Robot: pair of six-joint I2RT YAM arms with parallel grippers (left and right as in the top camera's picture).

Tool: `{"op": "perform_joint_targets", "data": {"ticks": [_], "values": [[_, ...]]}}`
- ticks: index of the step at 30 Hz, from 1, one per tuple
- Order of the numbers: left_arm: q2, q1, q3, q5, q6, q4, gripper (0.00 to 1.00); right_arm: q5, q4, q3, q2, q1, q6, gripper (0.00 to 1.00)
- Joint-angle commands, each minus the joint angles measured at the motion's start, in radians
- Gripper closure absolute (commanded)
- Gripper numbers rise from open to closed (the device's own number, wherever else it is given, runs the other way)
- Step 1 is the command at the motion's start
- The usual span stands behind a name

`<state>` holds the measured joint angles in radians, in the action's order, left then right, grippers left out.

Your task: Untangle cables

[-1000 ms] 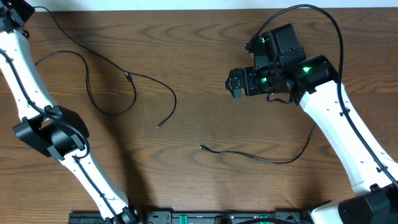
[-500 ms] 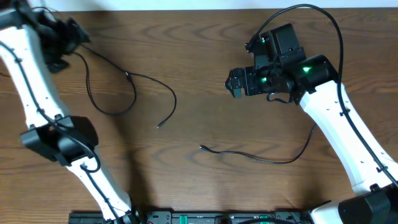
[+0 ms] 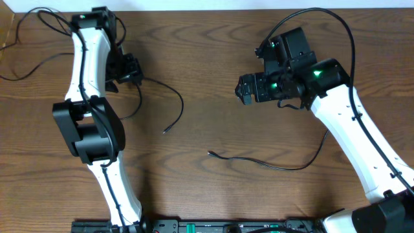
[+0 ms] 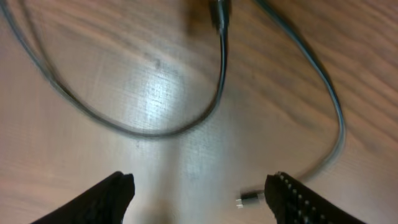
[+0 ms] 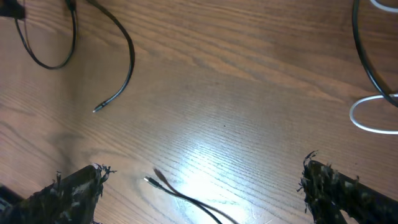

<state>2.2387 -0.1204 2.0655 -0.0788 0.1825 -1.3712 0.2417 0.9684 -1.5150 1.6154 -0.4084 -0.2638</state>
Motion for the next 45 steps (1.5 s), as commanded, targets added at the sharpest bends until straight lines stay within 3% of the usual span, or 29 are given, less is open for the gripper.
{"op": "perform_joint_targets", "data": {"ticks": [1, 8, 17, 22, 23, 26, 27, 31, 39, 45], "values": [[0.017, 0.011, -0.096, 0.05, -0.006, 0.079, 0.32, -0.004, -0.006, 0.021, 0.008, -0.005, -0.009, 0.01], [0.017, 0.04, -0.263, 0.039, -0.007, 0.272, 0.37, -0.004, -0.039, 0.039, 0.008, -0.005, -0.009, 0.01], [0.017, 0.054, -0.392, 0.039, -0.007, 0.408, 0.38, -0.003, -0.044, 0.039, 0.008, -0.005, -0.01, 0.01], [0.017, 0.055, -0.445, 0.039, -0.007, 0.477, 0.53, -0.003, -0.043, 0.039, 0.008, -0.005, -0.013, 0.01], [0.017, 0.055, -0.451, 0.039, -0.007, 0.481, 0.64, -0.003, -0.044, 0.039, 0.008, -0.005, -0.013, 0.01], [0.017, 0.055, -0.457, 0.039, -0.007, 0.48, 0.81, -0.003, -0.043, 0.039, 0.008, -0.005, -0.013, 0.01], [0.017, 0.055, -0.457, 0.039, -0.006, 0.483, 0.93, -0.003, -0.044, 0.039, 0.008, -0.005, -0.013, 0.01], [0.017, 0.055, -0.453, 0.023, -0.006, 0.502, 0.92, -0.003, -0.044, 0.039, 0.008, -0.005, -0.013, 0.01], [0.016, 0.055, -0.278, -0.357, 0.041, 0.55, 0.92, -0.003, -0.03, 0.039, 0.008, -0.005, -0.013, 0.01], [0.016, 0.055, -0.15, -0.608, 0.291, 0.806, 0.93, -0.003, -0.012, 0.039, 0.008, -0.005, -0.013, 0.01]]}}
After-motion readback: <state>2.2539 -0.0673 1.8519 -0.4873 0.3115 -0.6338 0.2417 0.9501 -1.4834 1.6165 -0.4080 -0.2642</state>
